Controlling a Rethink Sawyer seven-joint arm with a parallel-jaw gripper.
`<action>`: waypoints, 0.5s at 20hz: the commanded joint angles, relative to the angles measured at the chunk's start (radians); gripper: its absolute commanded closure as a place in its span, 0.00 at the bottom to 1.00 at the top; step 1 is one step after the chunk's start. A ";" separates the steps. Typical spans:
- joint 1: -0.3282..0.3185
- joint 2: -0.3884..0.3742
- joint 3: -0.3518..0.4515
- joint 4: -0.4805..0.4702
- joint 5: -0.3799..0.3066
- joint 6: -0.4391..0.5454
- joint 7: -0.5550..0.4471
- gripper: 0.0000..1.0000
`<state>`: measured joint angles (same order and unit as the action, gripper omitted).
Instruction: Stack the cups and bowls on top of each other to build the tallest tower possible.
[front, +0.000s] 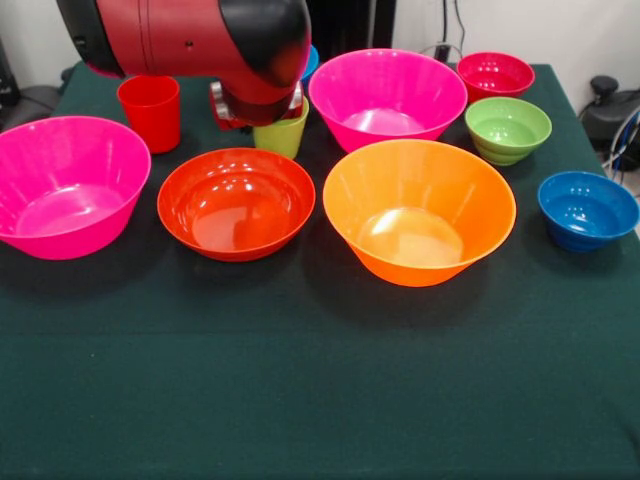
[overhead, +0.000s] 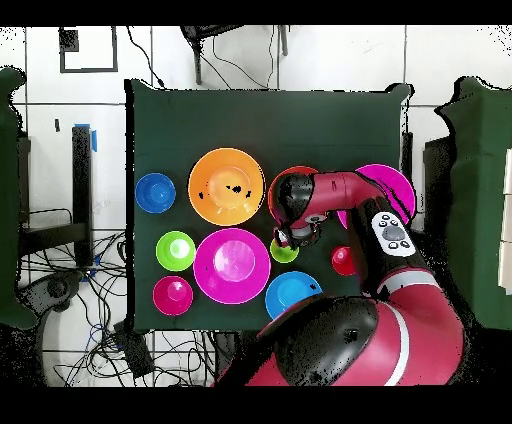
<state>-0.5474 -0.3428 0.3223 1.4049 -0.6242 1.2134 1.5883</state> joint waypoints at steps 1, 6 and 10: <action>0.038 0.003 0.043 -0.027 -0.063 0.017 -0.193 1.00; 0.027 -0.099 0.074 0.006 0.005 0.060 -0.189 1.00; 0.021 -0.146 0.098 0.000 0.060 0.128 -0.201 1.00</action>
<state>-0.5463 -0.4194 0.3268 1.4055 -0.6035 1.2285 1.5885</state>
